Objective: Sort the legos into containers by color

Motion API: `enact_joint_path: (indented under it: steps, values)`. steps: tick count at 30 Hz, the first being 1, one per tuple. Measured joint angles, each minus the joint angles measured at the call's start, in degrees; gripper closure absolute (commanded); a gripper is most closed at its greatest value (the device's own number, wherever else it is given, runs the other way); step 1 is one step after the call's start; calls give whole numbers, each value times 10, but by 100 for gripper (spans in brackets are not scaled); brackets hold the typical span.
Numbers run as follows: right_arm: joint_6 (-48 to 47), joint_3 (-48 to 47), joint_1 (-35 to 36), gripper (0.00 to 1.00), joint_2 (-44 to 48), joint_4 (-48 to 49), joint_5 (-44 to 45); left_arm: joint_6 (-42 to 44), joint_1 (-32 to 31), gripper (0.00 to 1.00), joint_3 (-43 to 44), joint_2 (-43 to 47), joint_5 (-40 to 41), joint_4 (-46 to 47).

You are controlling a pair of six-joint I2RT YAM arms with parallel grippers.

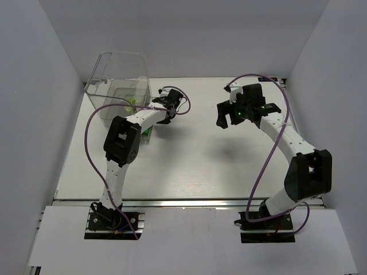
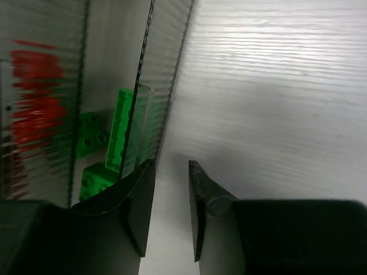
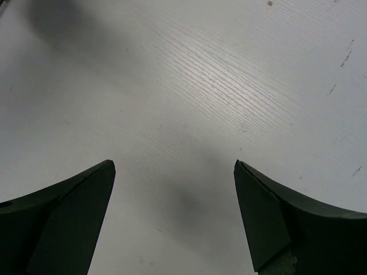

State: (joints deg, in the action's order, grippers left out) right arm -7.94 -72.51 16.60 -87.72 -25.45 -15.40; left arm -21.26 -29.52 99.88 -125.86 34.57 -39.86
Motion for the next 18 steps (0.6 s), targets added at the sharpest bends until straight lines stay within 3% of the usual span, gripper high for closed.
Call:
enact_joint_path:
  steps: [12, 14, 18]
  values:
    - [0, -13, -7, 11, -20, -1, -14, -35, 8, 50, 8, -41, 110, -53]
    - [0, -15, -8, 11, -21, -2, -15, -37, 8, 52, 14, -41, 115, -56]
    - [0, -17, -9, 11, -24, -2, -16, -42, 8, 66, 23, -41, 127, -56]
